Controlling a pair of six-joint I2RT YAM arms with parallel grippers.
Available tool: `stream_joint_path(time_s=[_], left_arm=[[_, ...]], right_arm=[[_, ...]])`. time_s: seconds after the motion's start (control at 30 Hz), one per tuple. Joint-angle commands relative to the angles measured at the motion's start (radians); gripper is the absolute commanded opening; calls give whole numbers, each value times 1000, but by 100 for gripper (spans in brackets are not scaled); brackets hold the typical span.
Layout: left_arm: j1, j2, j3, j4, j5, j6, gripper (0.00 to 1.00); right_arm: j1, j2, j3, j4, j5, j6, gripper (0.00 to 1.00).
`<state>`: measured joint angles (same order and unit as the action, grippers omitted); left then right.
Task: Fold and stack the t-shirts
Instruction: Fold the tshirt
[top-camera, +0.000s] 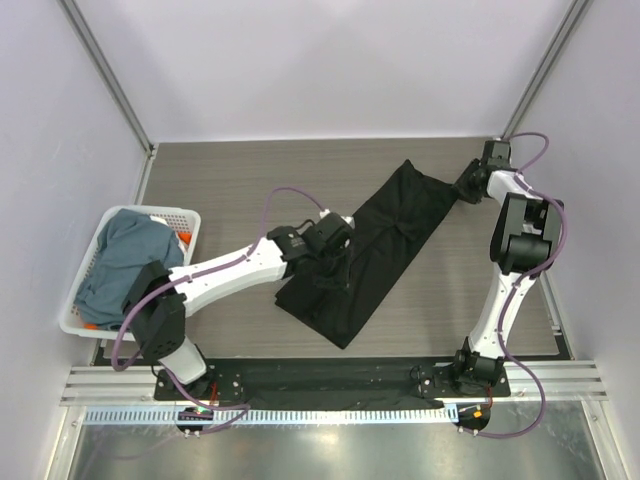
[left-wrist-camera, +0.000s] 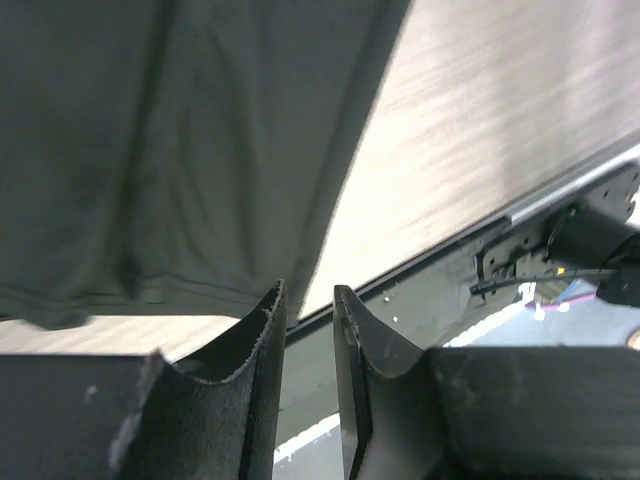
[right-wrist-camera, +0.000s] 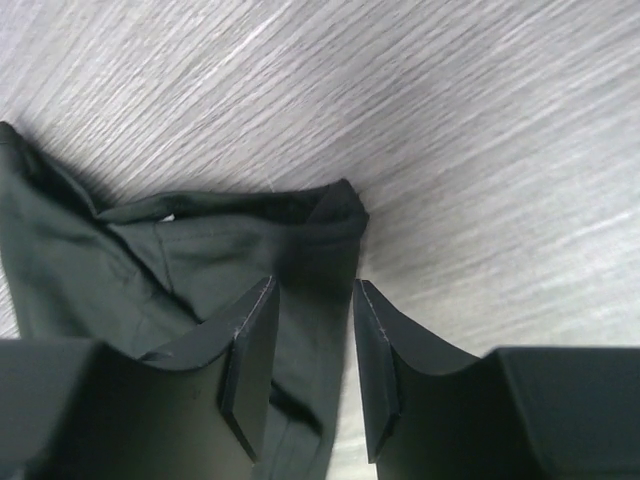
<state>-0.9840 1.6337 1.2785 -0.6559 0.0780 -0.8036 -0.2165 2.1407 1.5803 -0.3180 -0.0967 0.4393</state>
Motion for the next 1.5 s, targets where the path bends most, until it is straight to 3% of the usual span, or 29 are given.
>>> stream_joint_path(time_s=[0.0,0.1,0.23,0.5,0.63,0.67,0.73,0.97,1.13,1.47], left_arm=[[68,-64,47,-65,-14,64,27],[140,-72,47,-74,9,95,31],[235,-67,50,-94,49,130,32],[318,-14,56,-160,-15,239,37],[352,64,48,-130,43,241,41],[366,78,45,-87,93,242,43],[422,118,51,-48,242,219,44],[433,230,90,-27,305,253,46],[416,245,27,55,342,225,46],[369,245,-149,174,289,181,41]], right_arm=[[-9,13,38,49,3,-24,38],[-14,50,47,66,5,-27,28],[-15,122,113,76,-15,-46,4],[-14,340,407,83,-133,12,1],[-14,448,591,47,-164,24,10],[-15,458,648,31,-172,27,19],[-17,447,650,7,-179,45,26],[-14,158,272,14,-152,134,51],[-14,6,83,25,-81,148,54],[15,-202,-103,7,-87,139,55]])
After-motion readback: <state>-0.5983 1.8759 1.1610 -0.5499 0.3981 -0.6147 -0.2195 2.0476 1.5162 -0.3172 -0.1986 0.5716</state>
